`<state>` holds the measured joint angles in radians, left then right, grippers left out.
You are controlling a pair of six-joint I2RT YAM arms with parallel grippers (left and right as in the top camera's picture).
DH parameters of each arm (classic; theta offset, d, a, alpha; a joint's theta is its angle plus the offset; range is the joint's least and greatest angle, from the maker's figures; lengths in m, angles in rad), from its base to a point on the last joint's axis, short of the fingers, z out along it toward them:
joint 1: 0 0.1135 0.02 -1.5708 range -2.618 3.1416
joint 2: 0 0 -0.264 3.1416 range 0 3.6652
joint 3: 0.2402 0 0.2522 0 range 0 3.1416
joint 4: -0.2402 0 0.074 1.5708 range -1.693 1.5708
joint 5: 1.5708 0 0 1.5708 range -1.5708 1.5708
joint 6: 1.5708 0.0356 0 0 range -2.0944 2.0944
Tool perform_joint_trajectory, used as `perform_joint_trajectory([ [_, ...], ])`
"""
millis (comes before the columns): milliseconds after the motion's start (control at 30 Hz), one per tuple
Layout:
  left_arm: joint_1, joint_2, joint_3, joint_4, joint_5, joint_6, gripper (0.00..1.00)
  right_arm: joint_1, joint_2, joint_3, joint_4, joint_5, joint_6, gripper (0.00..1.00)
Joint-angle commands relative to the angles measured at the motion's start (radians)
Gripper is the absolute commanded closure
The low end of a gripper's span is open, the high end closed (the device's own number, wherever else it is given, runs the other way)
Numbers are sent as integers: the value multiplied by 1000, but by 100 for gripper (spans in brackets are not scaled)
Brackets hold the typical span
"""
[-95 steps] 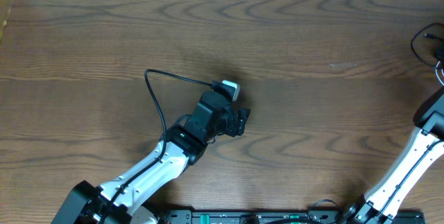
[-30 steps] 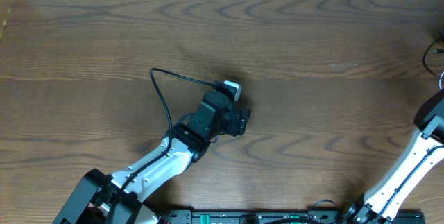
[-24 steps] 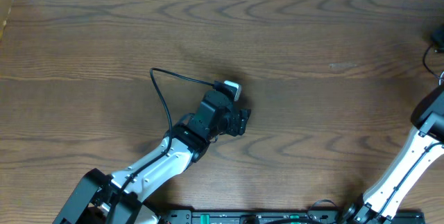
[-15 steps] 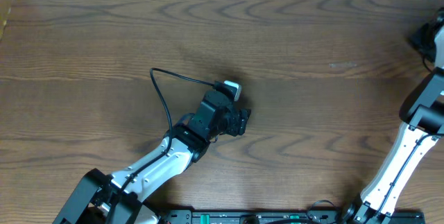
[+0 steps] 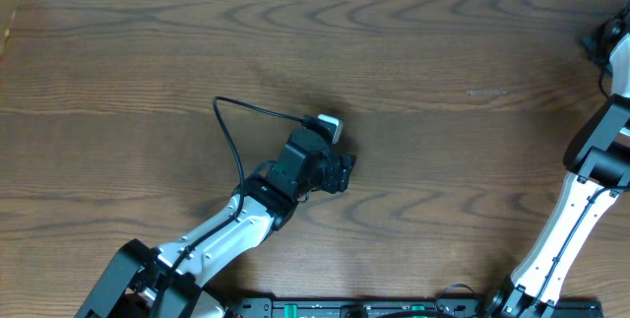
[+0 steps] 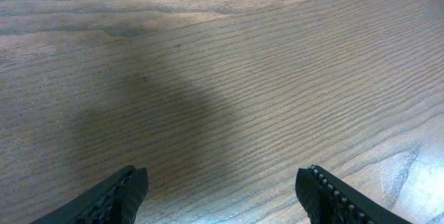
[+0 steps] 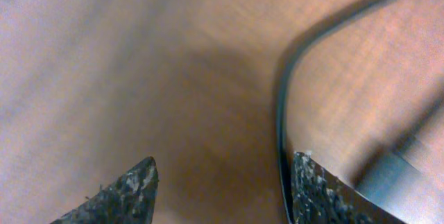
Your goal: Untangle cables
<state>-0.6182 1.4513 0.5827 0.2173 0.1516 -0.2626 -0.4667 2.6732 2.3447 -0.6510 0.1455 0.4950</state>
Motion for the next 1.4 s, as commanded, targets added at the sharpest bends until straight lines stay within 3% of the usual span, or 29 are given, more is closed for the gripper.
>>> perform_joint_trajectory([
  [0,0,6,-1,2,-2,-5,26,1,131,-17,40,-229,25,40],
  [267,0,6,-1,-16,-2,-5,26,-5,203,-12,248,-558,55,34],
  [467,0,6,-1,-33,-2,-4,26,-20,203,127,187,-665,73,27],
  [633,0,6,-1,-35,-1,-4,26,-21,203,225,-6,-529,56,17],
  [867,0,6,-1,-40,-1,-4,26,-9,203,341,-233,-309,-19,16],
  [933,0,6,-1,-40,-1,-3,25,-3,203,370,-280,-282,-47,1],
  [967,0,6,-1,-43,-1,-3,25,2,203,389,-298,-272,-70,1],
  [1000,0,6,-1,-47,2,-4,16,9,201,414,-319,-257,-90,1],
  [1100,13,6,-1,-65,39,-3,4,36,187,496,-388,-138,-108,1],
  [1367,64,6,-1,-77,43,8,3,119,87,668,-519,137,-156,1],
])
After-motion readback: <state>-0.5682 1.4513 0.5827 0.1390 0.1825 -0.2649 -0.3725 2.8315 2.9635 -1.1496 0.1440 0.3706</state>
